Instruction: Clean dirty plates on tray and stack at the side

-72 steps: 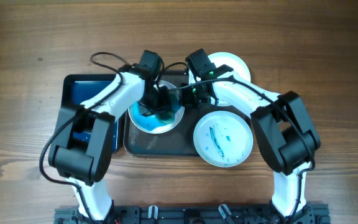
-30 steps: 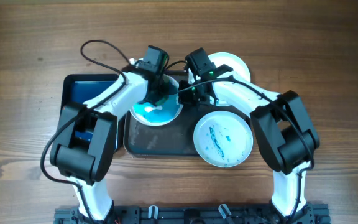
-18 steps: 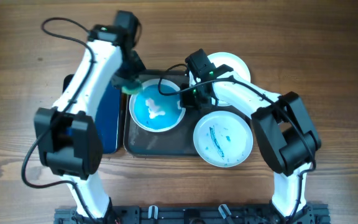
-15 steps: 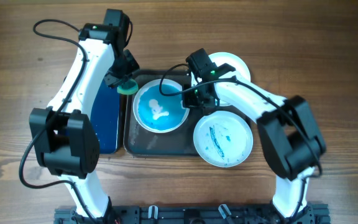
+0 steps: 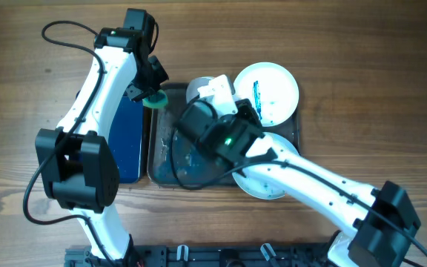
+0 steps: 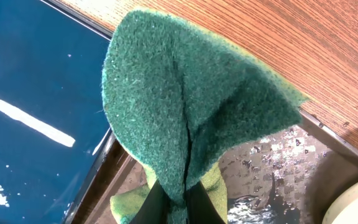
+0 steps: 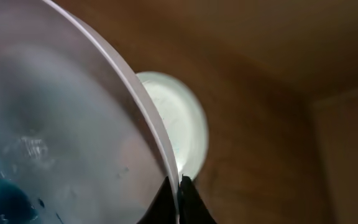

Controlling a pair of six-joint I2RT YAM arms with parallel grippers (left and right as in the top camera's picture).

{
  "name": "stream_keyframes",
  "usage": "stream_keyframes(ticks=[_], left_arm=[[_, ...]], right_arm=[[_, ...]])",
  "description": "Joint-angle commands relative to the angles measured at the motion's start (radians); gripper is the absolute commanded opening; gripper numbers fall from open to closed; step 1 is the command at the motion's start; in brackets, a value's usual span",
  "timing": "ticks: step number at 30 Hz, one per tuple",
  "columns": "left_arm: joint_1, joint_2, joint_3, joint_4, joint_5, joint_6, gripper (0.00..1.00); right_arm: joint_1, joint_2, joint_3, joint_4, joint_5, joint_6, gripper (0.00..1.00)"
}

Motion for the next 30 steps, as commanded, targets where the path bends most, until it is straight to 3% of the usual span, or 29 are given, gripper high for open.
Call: stream_keyframes(ticks=[1,4,12,16,20,24,30], left_arm=[[-0.001,-0.019,0.017,0.007,0.012,0.019,0.04],[-0.001,-0.019,0.017,0.007,0.013,0.020,0.04],[-0.002,-0.017,0.017,0.007,0.012,0.019,0.04],[-0.002,-0.017,0.017,0.006,0.013,0.019,0.04],[-0.002,-0.017,0.017,0.003,0.016,0.019,0.04],[-0.002,-0.017,0.017,0.003,0.020,0.019,0.04],[-0.002,-0.017,0.017,0.003,0.034,0.019,0.04]], right_arm=[[0.032,-0.015,0.007,0.000,0.359,-0.003,0.04],[0.061,-0.015,0.007,0.010,0.534,-0.003,0.04],[0.057,-0.018,0.007,0.082,0.502,-0.002,0.04],[-0.071,-0.018,0.006,0.082,-0.080,0.005,0.04],[-0.290,0.016,0.004,0.086,-0.734,0.212,0.04],[-0.360,0.151,0.003,0.124,-0.988,0.245,0.04],[-0.357,0.277,0.003,0.126,-1.118,0.243,0.05]])
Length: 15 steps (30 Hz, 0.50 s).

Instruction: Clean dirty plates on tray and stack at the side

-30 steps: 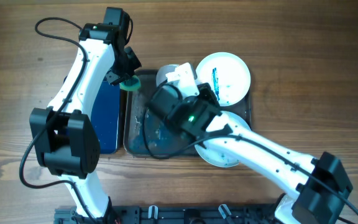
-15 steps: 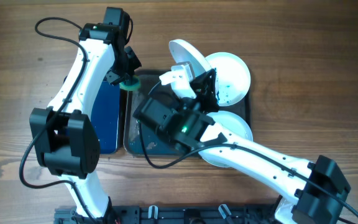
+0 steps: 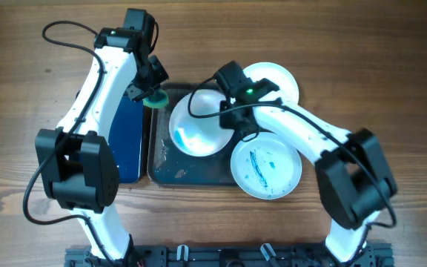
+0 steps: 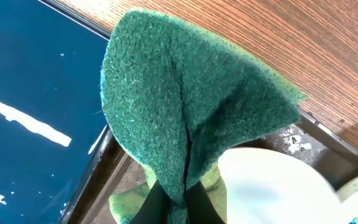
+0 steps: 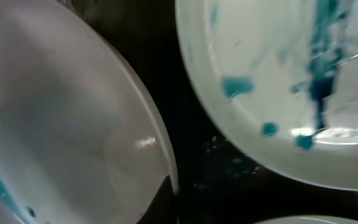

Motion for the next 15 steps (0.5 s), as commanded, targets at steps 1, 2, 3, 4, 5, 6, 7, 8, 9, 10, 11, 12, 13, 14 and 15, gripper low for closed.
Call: stream_keyframes(ticks=[1,2,3,4,5,6,7,8,9,10,11,12,13,14,15], left_arm=[[-0.002,-0.017,0.017,0.000,0.020,0.019,0.04],[-0.002,-0.017,0.017,0.000,0.019,0.019,0.04],[-0.002,-0.017,0.017,0.000,0.020,0.019,0.04],[-0.002,-0.017,0.017,0.000,0.020,0.019,0.04],[-0.002,-0.017,0.017,0.000,0.020,0.019,0.04],[-0.002,-0.017,0.017,0.000,0.020,0.019,0.04],[-0.002,-0.017,0.017,0.000,0.020,0.019,0.04],[-0.002,-0.017,0.017,0.000,0.020,0.019,0.04],[-0.002,-0.017,0.017,0.000,0.020,0.019,0.04],[-0.002,-0.017,0.017,0.000,0.020,0.019,0.04],[-0.002,-0.017,0.017,0.000,0.020,0.019,0.04],[-0.002,-0.017,0.017,0.000,0.020,0.019,0.04],[-0.002,-0.017,0.017,0.000,0.020,0.019,0.04],[-0.002,-0.017,0.017,0.000,0.020,0.019,0.04],[-0.002,-0.017,0.017,0.000,0.020,0.019,0.04]], right_arm=[[0.003,0.024,0.003,0.005,-0.138,-0.020,0.15],[0.003,0.022,0.011,0.006,-0.145,-0.066,0.21],[-0.001,0.022,0.024,0.004,-0.162,-0.117,0.29],[-0.008,0.022,0.039,0.003,-0.182,-0.179,0.36],[-0.017,0.022,0.060,-0.005,-0.187,-0.245,0.40],[-0.032,0.024,0.091,-0.016,-0.187,-0.327,0.46],[-0.043,0.025,0.109,-0.019,-0.187,-0.374,0.49],[-0.061,0.032,0.138,-0.017,-0.187,-0.457,0.52],[-0.073,0.049,0.167,-0.017,-0.187,-0.532,0.53],[-0.077,0.066,0.185,-0.015,-0.182,-0.573,0.53],[-0.079,0.087,0.201,-0.013,-0.183,-0.610,0.53],[-0.078,0.116,0.217,-0.014,-0.184,-0.650,0.53],[-0.077,0.141,0.229,-0.016,-0.189,-0.681,0.53],[-0.076,0.166,0.237,-0.017,-0.206,-0.700,0.52],[-0.077,0.177,0.241,-0.014,-0.211,-0.698,0.51]])
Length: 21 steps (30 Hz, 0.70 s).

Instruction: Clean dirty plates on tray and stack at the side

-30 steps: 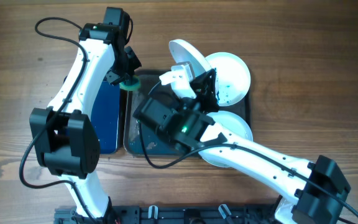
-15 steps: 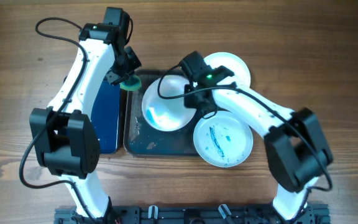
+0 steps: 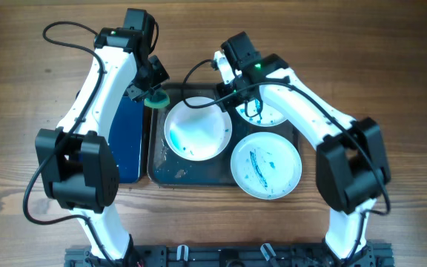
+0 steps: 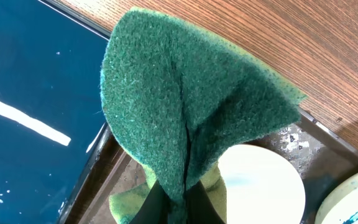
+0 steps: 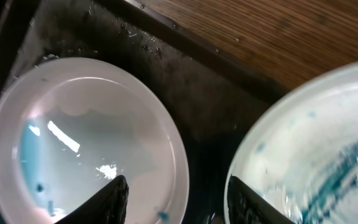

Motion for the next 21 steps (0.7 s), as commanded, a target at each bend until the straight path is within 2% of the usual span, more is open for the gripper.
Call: stream_keyframes(ticks=[1,5,8,17,21], left_arm=[[-0.002,-0.017,0.017,0.000,0.012,0.019,0.04],[-0.002,-0.017,0.017,0.000,0.012,0.019,0.04],[-0.002,-0.017,0.017,0.000,0.012,0.019,0.04],[-0.002,-0.017,0.017,0.000,0.012,0.019,0.04],[-0.002,-0.017,0.017,-0.002,0.012,0.019,0.04]], right_arm=[[0.006,0.074,0.021,0.005,-0.043,-0.111,0.50],[0.008,0.099,0.021,0.025,-0.042,-0.063,0.48],[0.008,0.111,0.021,0.027,-0.042,0.050,0.31],[0.011,0.163,0.015,0.023,-0.046,0.170,0.29],[0.015,0.164,0.014,0.014,-0.041,0.312,0.04]])
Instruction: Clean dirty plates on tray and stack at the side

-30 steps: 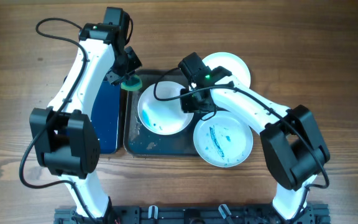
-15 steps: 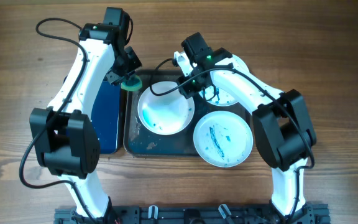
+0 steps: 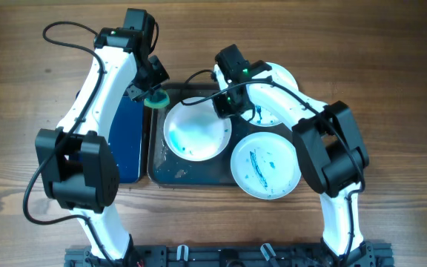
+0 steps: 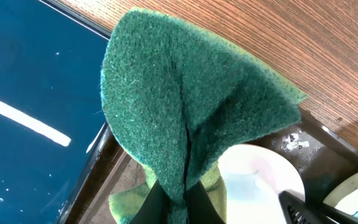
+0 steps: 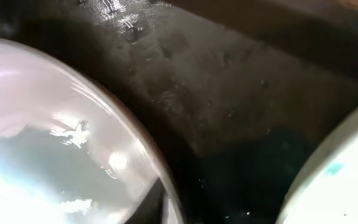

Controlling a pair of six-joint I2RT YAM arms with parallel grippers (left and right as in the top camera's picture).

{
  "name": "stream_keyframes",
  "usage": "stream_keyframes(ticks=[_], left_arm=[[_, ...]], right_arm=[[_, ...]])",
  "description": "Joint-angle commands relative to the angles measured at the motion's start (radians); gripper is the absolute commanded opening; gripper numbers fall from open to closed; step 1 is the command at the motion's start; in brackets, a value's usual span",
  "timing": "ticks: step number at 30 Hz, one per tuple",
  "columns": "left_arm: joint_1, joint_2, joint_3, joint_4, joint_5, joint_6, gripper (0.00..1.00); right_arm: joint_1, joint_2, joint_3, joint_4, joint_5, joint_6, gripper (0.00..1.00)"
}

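Note:
A white plate [image 3: 193, 132] with pale blue smears lies flat in the left half of the dark wet tray [image 3: 156, 165]. My right gripper [image 3: 225, 104] is down at the plate's back right rim; in the right wrist view the gripper [image 5: 166, 205] is shut on that rim, with the plate [image 5: 48, 155] filling the left. A green sponge [image 3: 155, 99] hangs over the tray's back left corner. My left gripper [image 4: 173, 208] is shut on the sponge [image 4: 185, 106]. Two more white plates with blue stains are at the back right [image 3: 273, 111] and front right [image 3: 267, 165].
A blue panel [image 3: 128, 137] lies along the tray's left side, with white flecks on it [image 4: 30, 74]. Bare wooden table [image 3: 376, 89] surrounds the tray. The right arm crosses over the back right plate.
My right gripper was open above the tray's back edge. Now it is lower and shut on the back right rim of the plate in the tray. The left gripper and sponge have not moved.
My right gripper first held a plate by its rim, tilted over the tray. Then the plate lay in the tray's left half, still gripped. Then the gripper was open and off it. Now it grips the rim again. The left gripper kept the sponge throughout.

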Motion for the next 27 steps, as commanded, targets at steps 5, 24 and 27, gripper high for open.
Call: stream_keyframes(ticks=[5,24,27], left_arm=[[-0.011,-0.017,0.016,-0.010,0.012,0.019,0.04],[-0.151,-0.008,-0.451,0.372,-0.077,0.233,0.04],[-0.141,-0.008,-0.468,0.443,-0.168,0.428,0.04]], right_arm=[[0.018,0.025,0.009,-0.072,0.050,0.414,0.04],[0.025,0.025,-0.005,-0.029,0.050,0.392,0.04],[0.025,0.025,-0.005,-0.027,0.047,0.388,0.04]])
